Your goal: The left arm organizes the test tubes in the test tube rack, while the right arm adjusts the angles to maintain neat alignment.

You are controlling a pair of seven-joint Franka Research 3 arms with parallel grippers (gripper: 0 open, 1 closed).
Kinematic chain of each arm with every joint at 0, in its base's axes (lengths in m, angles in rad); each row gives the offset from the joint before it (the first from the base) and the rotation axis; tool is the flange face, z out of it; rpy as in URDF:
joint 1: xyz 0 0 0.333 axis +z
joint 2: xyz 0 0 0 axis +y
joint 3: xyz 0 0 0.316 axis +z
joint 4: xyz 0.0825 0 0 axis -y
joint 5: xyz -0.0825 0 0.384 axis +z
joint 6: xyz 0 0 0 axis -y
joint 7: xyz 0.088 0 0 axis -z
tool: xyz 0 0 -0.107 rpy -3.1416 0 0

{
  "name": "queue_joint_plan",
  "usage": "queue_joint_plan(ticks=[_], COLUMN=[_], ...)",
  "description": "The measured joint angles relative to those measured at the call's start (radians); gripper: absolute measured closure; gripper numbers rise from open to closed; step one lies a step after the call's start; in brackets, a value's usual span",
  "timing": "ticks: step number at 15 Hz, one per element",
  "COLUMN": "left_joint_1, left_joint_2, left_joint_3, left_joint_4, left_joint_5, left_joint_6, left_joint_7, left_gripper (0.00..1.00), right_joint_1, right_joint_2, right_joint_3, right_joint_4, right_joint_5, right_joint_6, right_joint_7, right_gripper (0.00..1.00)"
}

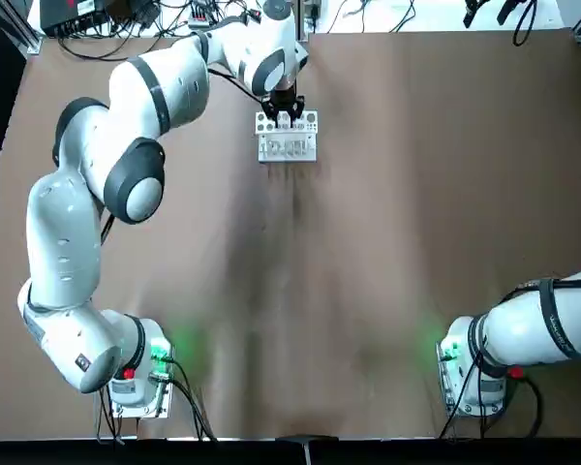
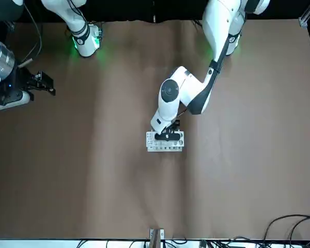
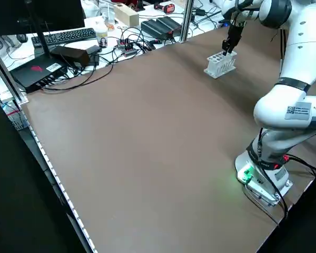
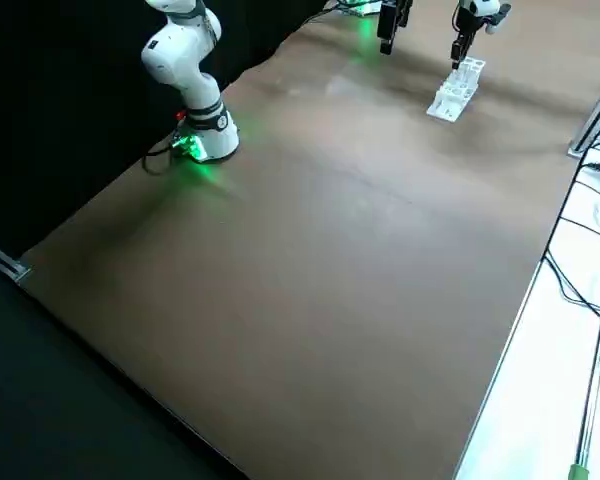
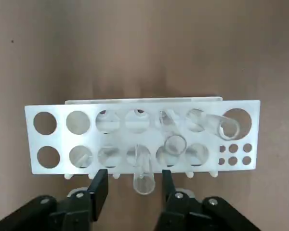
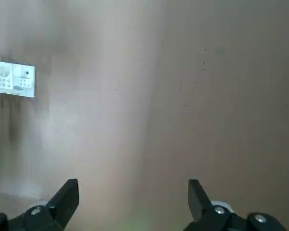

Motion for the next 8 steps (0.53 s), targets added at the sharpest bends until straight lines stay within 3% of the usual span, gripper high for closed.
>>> queue_joint_plan(ticks=[8], left_joint_1=[0.000], left_joint_2=[0.009], left_joint_3=[0.000], left_joint_4=[0.000], left_joint_5=[0.000], left_joint_6=[0.000], left_joint_7=[0.000], left_gripper=[0.56], right_joint_1=[0.000], right_joint_2=[0.000], right_joint_3=[0.000], right_joint_4=[0.000], right_joint_5=[0.000], right_joint_6=[0.000], right_joint_7=[0.000], right_gripper=[0.00])
